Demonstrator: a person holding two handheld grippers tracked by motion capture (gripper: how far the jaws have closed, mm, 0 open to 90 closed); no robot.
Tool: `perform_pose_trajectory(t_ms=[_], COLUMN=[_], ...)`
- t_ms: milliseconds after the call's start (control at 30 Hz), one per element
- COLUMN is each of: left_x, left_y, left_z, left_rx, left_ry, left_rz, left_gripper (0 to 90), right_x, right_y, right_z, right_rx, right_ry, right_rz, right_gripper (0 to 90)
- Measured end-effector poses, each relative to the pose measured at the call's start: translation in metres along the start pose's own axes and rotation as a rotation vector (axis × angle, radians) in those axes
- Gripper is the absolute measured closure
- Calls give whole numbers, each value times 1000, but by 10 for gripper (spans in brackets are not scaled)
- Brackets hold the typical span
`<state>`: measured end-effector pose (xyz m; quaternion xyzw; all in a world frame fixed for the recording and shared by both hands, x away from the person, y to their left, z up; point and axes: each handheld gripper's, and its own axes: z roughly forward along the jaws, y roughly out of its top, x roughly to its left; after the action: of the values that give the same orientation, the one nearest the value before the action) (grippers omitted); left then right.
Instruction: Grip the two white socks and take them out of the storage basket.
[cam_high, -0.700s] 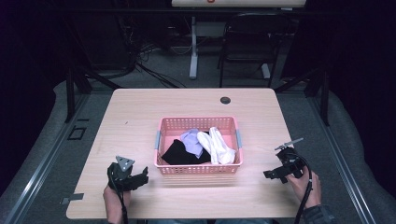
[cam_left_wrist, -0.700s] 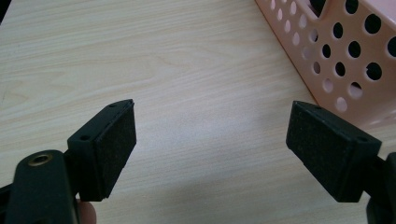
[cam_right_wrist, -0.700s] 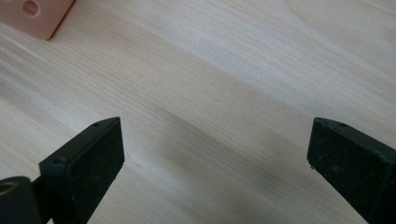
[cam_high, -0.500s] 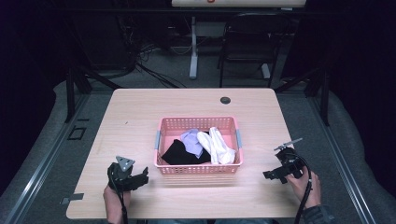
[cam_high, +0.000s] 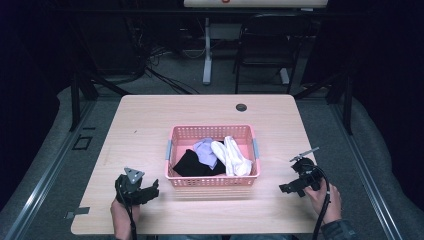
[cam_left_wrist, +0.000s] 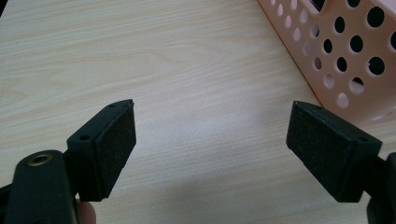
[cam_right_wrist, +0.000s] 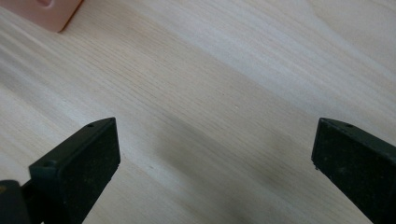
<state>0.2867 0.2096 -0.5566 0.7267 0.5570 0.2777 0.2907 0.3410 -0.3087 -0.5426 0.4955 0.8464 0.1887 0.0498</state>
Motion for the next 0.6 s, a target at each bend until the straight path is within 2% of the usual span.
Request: perform_pose_trajectory(t_ms=[67,133,167,200,267,367,533,600], left_x=[0,0,-1,-1,-1,0,1,1], left_y=[0,0,0,0,0,0,-1,0], left_z=[-1,-1,-1,-1,-1,0,-1,-1], left_rx=[-3,-4,-5,-5,-4,-3,-4,-2], left_ry=[-2,-5,-5,-8,-8,-9,-5,-3], left_rz=[3,2,4,5,5,-2,-10,-8], left_gripper=[160,160,160,160,160,160,160,160], right_x=[4,5,5,8,11,13,19,20], right_y=[5,7,10,15,21,26,38,44], right_z=[-4,-6,-9,-16,-22,-26,-36,-42], right_rx=[-4,-7,-7,-19,-22,-16,-43,-36], right_ry=[33,26,41,74,92,92,126,143], right_rz=[-8,-7,-15,-1,-8,-20,-33,-37], right_gripper=[0,0,0,0,0,0,0,0])
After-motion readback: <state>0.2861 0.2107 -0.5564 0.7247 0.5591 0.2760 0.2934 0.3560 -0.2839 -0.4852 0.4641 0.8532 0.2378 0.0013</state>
